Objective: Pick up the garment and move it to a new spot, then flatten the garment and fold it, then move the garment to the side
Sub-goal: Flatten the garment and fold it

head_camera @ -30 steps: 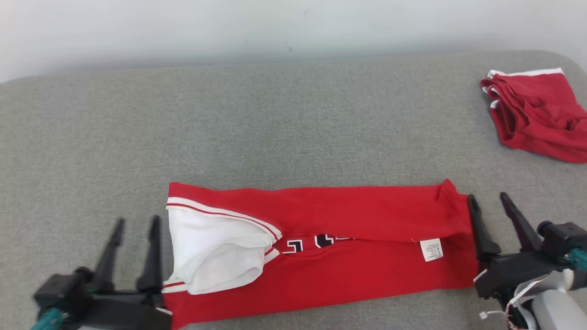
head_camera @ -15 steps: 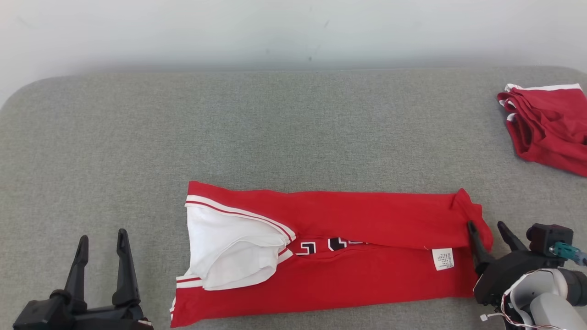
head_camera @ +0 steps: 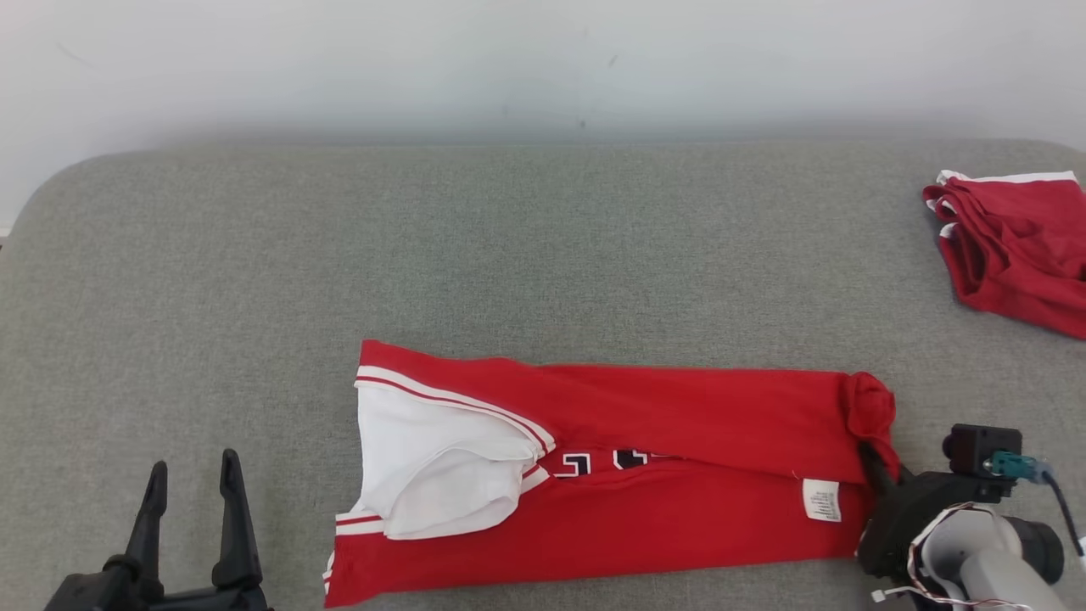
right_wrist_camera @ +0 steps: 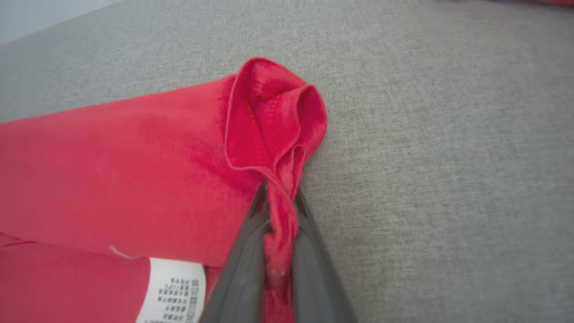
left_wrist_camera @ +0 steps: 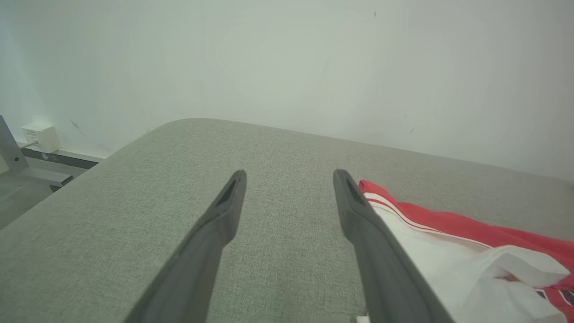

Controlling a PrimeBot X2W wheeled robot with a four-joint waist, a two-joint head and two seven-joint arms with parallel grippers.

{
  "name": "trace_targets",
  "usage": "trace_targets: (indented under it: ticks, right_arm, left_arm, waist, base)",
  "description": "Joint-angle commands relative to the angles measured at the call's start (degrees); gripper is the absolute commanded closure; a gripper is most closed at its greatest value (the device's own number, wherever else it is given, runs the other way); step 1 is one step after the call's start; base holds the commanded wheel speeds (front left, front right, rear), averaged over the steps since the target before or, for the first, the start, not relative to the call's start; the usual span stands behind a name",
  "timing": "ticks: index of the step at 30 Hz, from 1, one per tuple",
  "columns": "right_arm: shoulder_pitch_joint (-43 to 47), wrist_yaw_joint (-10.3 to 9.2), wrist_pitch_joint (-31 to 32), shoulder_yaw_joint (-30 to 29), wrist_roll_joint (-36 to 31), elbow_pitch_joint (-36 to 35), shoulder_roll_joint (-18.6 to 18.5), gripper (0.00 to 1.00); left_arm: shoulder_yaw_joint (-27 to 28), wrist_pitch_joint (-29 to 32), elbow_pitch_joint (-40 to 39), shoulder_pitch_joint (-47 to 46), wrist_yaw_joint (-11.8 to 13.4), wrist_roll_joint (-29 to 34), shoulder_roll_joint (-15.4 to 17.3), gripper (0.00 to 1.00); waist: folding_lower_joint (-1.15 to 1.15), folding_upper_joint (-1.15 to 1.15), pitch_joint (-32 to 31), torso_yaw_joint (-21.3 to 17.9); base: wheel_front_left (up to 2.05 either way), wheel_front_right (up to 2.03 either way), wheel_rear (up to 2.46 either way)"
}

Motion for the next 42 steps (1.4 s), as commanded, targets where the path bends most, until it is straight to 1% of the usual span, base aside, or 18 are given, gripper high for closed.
trace_targets:
  ticks: [1,6,11,13,16,20,21,23,27,28,32,37,42]
  right_arm:
    - [-0.28,-0.18,-0.32,-0.53,0.71,0.92,-1.33,1.0]
    - [-1.55,-0.19,-2.33,-2.94,1.15,2.47,-5.13,1.0]
    - [-1.3,-0.18,-3.15,-5.56,0.36,3.63,-10.01,1.0]
    - [-1.02,-0.18,-3.24,-5.8,-0.02,3.21,-11.02,1.0]
    - [-0.57,-0.18,-2.4,-5.29,-0.05,1.47,-11.16,1.0]
    - [0.17,-0.17,-0.85,-3.35,0.97,-3.72,-8.6,1.0]
    - [0.17,-0.17,-0.85,-3.35,0.97,-3.72,-8.6,1.0]
    - [0.48,-0.17,0.23,-2.06,1.75,-7.12,-7.06,1.0]
    - [1.33,-0.17,2.89,1.18,3.63,-14.36,-3.35,1.0]
    - [1.62,-0.17,4.15,2.8,4.6,-17.7,-1.48,1.0]
    - [2.26,-0.17,6.86,5.92,6.0,-23.28,2.32,1.0]
    - [2.89,-0.17,9.24,8.73,6.64,-27.11,6.8,1.0]
    - [2.11,-0.17,9.69,11.36,6.15,-27.39,9.74,1.0]
  left_arm:
    - [0.25,-0.17,0.28,0.61,-0.35,0.79,-0.32,0.0]
    - [0.63,-0.17,1.03,1.03,-0.87,1.59,-1.09,0.0]
    - [0.59,-0.16,1.63,1.78,-1.42,2.04,-1.64,0.0]
    - [0.75,-0.17,1.77,2.12,-1.37,2.24,-1.8,0.0]
    - [1.32,-0.17,1.97,2.88,-1.47,2.35,-1.97,0.0]
    - [1.99,-0.17,1.85,3.52,-1.63,2.37,-2.26,0.0]
    - [1.99,-0.17,1.85,3.52,-1.63,2.37,-2.26,0.0]
    - [2.18,-0.17,1.82,3.75,-1.68,2.34,-2.43,0.0]
    - [2.06,-0.17,2.26,3.57,-1.78,2.35,-2.6,0.0]
    - [1.82,-0.17,2.47,3.15,-1.82,2.42,-2.7,0.0]
    - [1.14,-0.16,3.17,2.05,-1.92,2.45,-2.76,0.0]
    - [0.49,-0.17,3.56,1.03,-1.98,2.55,-2.85,0.0]
    - [0.0,-0.17,4.36,-0.27,-1.86,2.38,-2.93,0.0]
  waist:
    - [0.0,0.0,-0.42,-0.38]
    - [0.0,0.0,-1.62,-0.76]
    - [0.0,0.0,-3.2,-0.93]
    - [0.0,0.0,-3.88,-1.2]
    - [0.0,0.0,-4.63,-1.82]
    - [0.0,0.0,-5.19,-2.78]
    - [0.0,0.0,-5.19,-2.78]
    - [0.0,0.0,-5.34,-3.11]
    - [0.0,0.0,-5.49,-3.22]
    - [0.0,0.0,-5.44,-3.01]
    - [0.0,0.0,-5.21,-1.91]
    - [0.0,0.0,-4.69,-0.24]
    - [0.0,0.0,-3.85,1.38]
  base:
    - [0.0,0.0,0.0]
    - [0.0,0.0,0.0]
    - [0.0,0.0,0.0]
    - [0.0,0.0,0.0]
    - [0.0,0.0,0.0]
    - [0.0,0.0,0.0]
    - [0.0,0.0,0.0]
    - [0.0,0.0,0.0]
    - [0.0,0.0,0.0]
    - [0.0,0.0,0.0]
    - [0.0,0.0,0.0]
    - [0.0,0.0,0.0]
    - [0.0,0.0,0.0]
